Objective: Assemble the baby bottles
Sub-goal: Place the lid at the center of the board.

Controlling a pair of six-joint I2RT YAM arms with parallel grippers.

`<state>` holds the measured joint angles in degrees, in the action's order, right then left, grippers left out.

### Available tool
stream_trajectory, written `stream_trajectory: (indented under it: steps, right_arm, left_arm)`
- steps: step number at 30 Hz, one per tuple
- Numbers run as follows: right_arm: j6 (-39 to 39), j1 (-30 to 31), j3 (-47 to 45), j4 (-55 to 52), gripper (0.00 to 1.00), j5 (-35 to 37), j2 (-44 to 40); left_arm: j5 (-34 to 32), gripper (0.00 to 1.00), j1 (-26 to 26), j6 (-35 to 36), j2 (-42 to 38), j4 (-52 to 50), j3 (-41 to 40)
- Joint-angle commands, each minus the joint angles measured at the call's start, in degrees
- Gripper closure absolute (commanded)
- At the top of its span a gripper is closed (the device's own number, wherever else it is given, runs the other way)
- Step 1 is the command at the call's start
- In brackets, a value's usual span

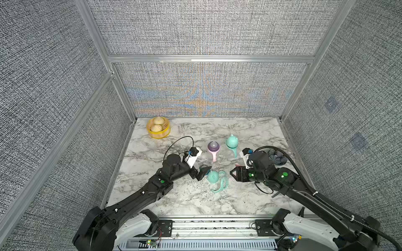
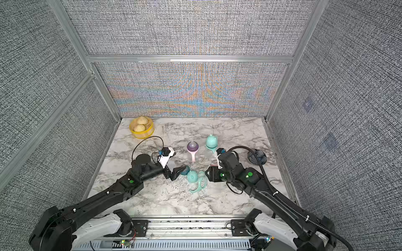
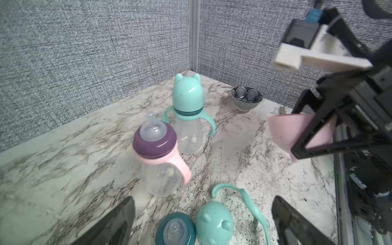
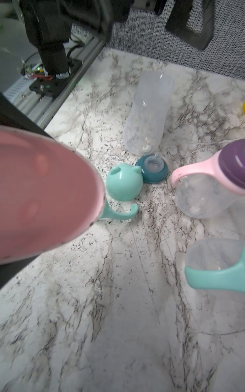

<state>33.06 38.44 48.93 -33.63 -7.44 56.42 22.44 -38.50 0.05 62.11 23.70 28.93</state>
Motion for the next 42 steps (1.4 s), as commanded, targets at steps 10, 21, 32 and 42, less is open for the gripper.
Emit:
stream_trajectory:
  steps: [10,21,32,42]
  right_arm:
    - [3.8,-5.0,10.5,9.5,0.39,-21.9,5.3]
    - [9.8,-5.2,13.3,21.1,0.39,-29.7,9.7]
    - [12.5,-5.0,11.1,28.4,0.39,-31.4,11.3]
    - [15.0,-3.8,9.3,34.1,0.39,-32.2,12.4]
  left_arm:
    - [9.1,0.0,-3.1,3.4,6.7,27.4,-3.6]
    - [1.4,0.0,-6.5,3.2,18.3,54.9,-4.2]
    - [0.6,0.03,-7.3,2.2,20.3,56.8,0.1]
    - [0.4,0.11,-8.1,1.5,20.6,56.9,1.5]
